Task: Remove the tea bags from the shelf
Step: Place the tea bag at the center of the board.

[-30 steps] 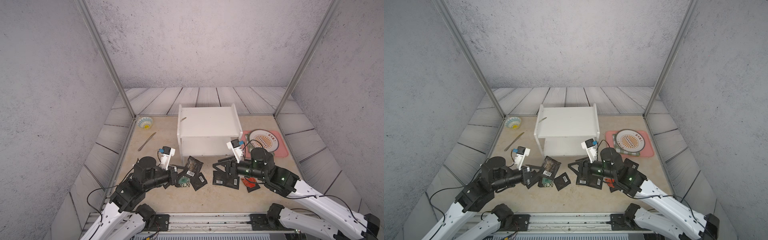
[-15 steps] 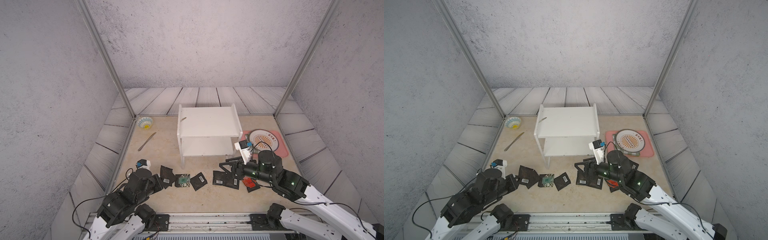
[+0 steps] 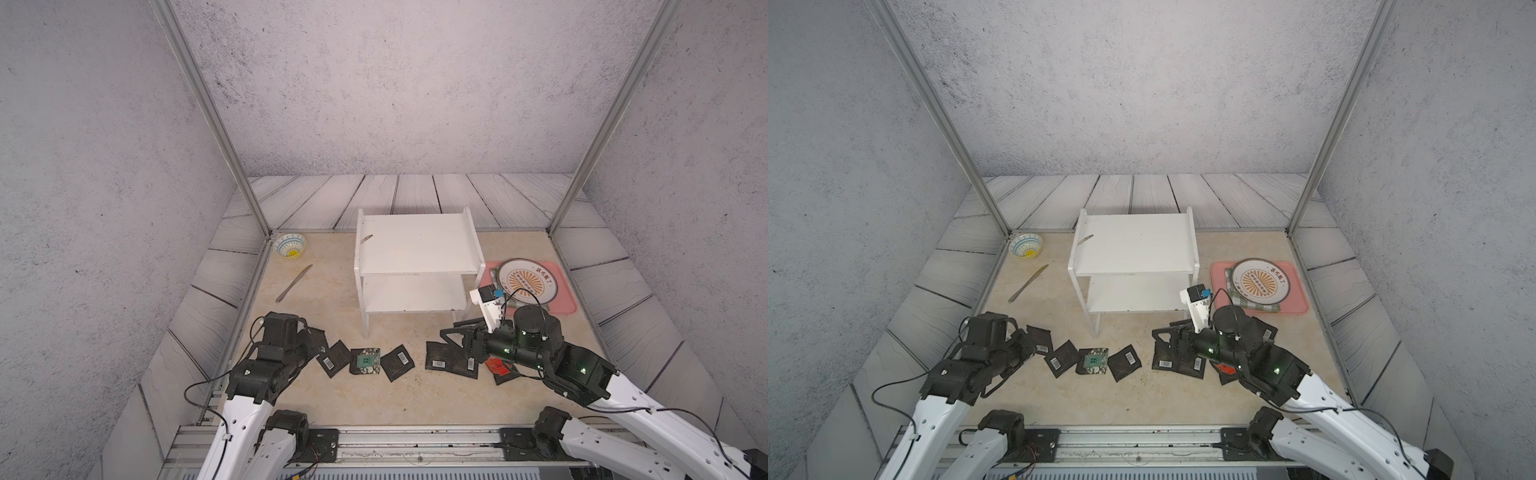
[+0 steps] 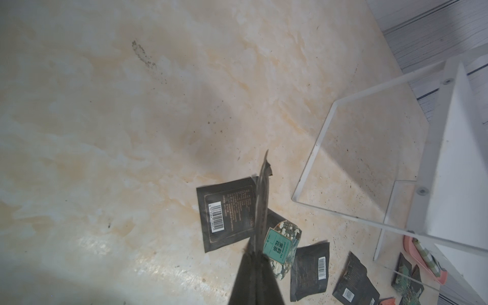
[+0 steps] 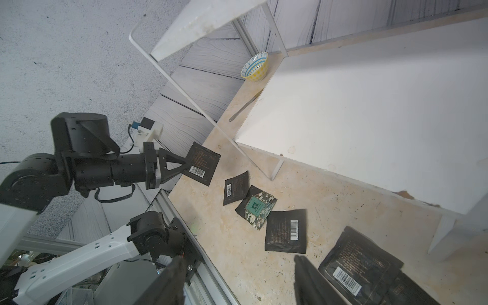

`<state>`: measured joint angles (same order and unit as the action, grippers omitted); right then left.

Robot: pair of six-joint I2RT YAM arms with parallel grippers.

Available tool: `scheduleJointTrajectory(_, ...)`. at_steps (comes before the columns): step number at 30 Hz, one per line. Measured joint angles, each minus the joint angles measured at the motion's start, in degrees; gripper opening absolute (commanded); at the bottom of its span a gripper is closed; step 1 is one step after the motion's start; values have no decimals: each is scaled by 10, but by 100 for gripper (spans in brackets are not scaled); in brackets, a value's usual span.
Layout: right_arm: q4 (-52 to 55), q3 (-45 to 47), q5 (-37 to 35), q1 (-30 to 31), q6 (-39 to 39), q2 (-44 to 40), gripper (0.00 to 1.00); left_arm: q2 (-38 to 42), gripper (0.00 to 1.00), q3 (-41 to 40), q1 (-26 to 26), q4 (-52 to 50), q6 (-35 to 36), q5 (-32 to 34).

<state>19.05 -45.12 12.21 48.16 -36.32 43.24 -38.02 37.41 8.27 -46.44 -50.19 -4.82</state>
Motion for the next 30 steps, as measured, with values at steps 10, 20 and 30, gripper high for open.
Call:
scheduleJointTrajectory(10, -1, 8, -3, 0, -2, -1, 68, -36, 0, -62, -92, 66, 3, -25)
scheduleJointTrajectory(20, -5, 12, -4, 0, -4, -4, 68, -67, 7, -94, -144, 98, 9, -23)
scheduleJointTrajectory(30, -6, 12, -4, 0, -4, -4, 68, -87, 26, -113, -153, 106, 6, -13)
